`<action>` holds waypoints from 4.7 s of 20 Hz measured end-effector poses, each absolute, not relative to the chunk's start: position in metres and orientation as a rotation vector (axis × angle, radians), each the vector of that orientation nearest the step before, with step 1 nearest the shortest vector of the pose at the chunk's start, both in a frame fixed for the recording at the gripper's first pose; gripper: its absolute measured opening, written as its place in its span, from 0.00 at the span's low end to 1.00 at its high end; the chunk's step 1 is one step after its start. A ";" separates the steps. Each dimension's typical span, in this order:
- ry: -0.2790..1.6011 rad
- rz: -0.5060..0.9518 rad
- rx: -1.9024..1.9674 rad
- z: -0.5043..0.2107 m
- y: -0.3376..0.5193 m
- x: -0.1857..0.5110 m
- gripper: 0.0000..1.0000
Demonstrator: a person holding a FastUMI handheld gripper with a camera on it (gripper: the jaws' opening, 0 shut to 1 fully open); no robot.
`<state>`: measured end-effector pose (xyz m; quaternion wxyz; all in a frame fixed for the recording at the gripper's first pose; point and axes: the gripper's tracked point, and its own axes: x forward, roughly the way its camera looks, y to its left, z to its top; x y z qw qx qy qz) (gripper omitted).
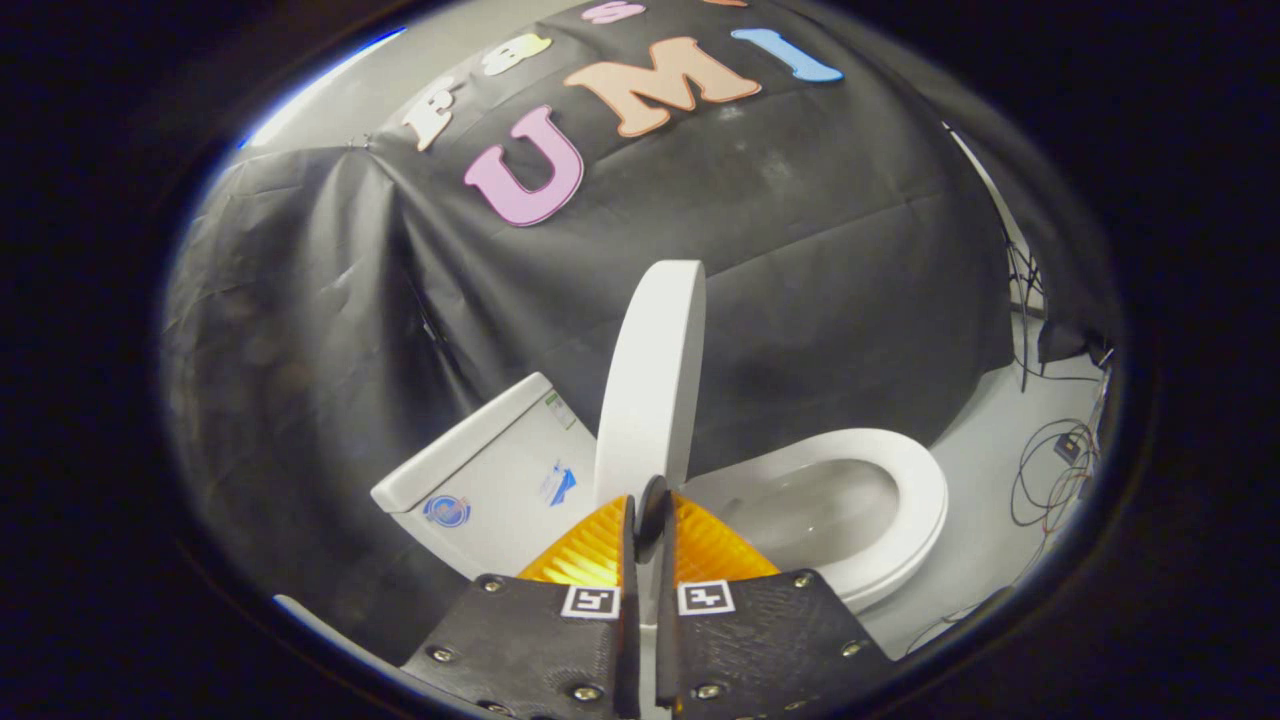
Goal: Open the toilet lid.
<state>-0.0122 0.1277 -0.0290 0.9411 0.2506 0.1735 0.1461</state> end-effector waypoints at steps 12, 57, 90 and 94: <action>0.314 0.320 0.418 -0.013 0.153 -0.014 0.07; 0.145 0.538 0.267 0.017 0.290 -0.013 0.07; 0.201 0.648 0.213 0.029 0.298 -0.044 0.88; 0.184 0.614 0.219 0.040 0.273 -0.045 0.88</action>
